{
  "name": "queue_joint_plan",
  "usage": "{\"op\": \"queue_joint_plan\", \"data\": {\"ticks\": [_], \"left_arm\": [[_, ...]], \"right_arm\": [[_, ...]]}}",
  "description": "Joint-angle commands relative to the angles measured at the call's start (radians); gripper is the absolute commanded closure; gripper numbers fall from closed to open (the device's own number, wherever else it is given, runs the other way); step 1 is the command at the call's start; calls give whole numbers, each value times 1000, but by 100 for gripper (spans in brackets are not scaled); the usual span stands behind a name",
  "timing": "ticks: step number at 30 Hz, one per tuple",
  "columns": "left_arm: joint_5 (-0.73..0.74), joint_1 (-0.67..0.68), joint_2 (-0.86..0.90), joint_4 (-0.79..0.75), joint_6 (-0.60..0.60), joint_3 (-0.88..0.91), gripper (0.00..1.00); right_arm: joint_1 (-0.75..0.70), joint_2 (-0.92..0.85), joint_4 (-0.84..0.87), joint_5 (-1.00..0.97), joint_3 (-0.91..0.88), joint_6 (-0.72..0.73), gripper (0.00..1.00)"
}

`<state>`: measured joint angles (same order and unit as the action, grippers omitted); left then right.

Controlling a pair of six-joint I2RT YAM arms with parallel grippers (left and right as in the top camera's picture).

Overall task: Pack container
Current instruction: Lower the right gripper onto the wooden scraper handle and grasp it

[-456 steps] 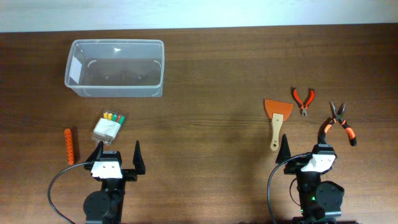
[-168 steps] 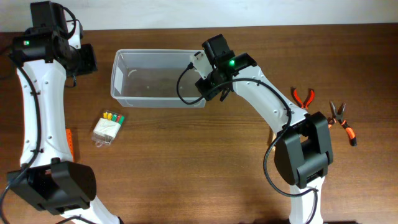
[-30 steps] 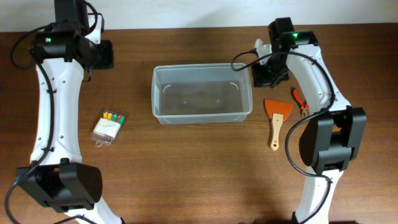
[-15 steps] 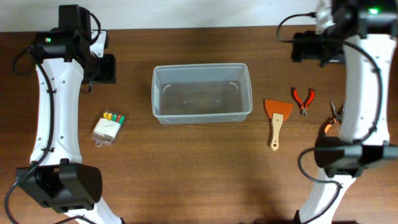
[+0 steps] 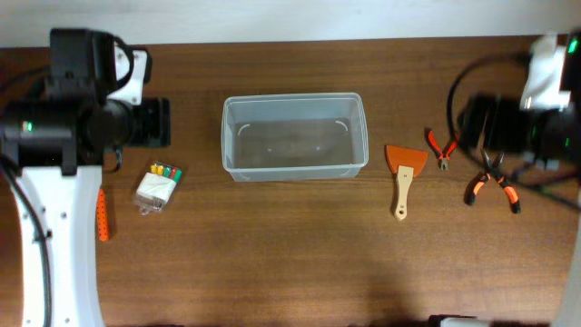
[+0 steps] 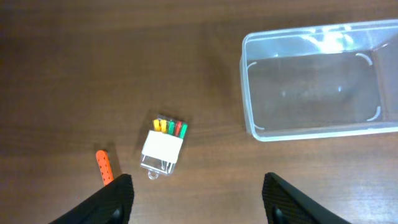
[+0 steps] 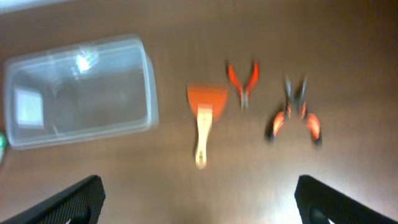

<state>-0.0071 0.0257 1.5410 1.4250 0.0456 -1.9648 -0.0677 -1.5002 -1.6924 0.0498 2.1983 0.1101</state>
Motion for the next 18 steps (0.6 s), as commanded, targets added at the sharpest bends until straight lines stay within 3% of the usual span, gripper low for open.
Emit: {"op": "queue_joint_plan", "data": {"ticks": [1,4,6,7,13,18], "left_arm": [[3,-2,-61,-56,8,187,30],[3,-4,-131,-174,8,364,26],[8,-14,-164,-260,8,466,5],[21,-25,-174,-302,8,513,1],[141,-146,-145,-386,8,636,1],[144,-212,-127,-386,9,638,1]], "right_arm": [[3,68,-4,1,-229,42,1],[3,107,23,-16,-381,42,1],[4,109,61,-16,-472,40,1],[8,105,97,-18,-524,39,2],[42,35,358,-17,-784,37,1],[58,-80,541,-20,-899,38,1]]}}
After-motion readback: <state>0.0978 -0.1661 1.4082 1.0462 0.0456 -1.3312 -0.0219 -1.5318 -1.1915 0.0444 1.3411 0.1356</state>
